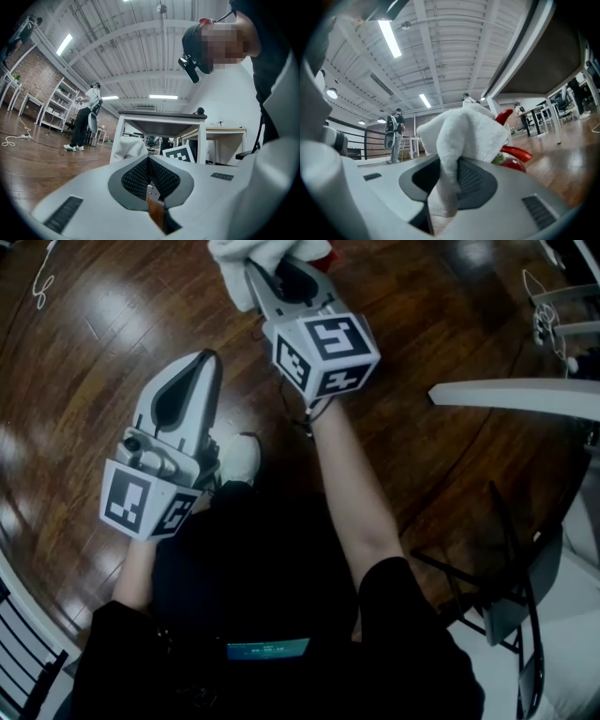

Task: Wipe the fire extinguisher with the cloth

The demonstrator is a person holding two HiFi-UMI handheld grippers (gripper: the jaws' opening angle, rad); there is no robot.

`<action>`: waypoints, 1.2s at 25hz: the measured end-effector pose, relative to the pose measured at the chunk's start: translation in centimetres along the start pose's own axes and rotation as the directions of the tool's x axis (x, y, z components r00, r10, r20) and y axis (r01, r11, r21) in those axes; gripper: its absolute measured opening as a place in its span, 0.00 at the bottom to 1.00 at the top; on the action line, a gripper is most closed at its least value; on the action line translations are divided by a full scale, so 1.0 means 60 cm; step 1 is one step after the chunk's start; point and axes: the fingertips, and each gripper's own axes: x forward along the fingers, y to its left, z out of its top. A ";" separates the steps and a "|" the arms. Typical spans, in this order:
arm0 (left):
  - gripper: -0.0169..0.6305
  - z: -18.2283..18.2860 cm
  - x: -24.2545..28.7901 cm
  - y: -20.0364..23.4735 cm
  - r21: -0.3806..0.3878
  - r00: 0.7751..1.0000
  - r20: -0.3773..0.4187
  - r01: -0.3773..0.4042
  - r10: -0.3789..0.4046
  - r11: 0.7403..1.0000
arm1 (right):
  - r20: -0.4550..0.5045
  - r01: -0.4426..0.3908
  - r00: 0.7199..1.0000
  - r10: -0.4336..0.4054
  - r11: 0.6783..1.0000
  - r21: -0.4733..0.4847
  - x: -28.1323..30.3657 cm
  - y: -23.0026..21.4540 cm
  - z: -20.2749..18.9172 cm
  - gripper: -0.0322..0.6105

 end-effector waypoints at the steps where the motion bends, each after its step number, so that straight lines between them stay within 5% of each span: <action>1: 0.03 0.000 0.000 0.001 -0.002 1.000 0.001 0.000 0.000 1.000 | -0.011 0.002 1.000 -0.001 1.000 0.013 0.007 -0.004 -0.011 0.23; 16: 0.03 -0.006 0.006 0.015 -0.005 1.000 -0.008 0.001 -0.001 1.000 | -0.238 0.002 0.971 0.023 0.995 0.104 0.061 -0.024 -0.219 0.23; 30: 0.03 -0.005 0.000 0.012 0.005 1.000 -0.013 -0.004 0.004 1.000 | -0.518 0.049 0.855 0.010 0.994 0.100 0.035 -0.072 -0.435 0.23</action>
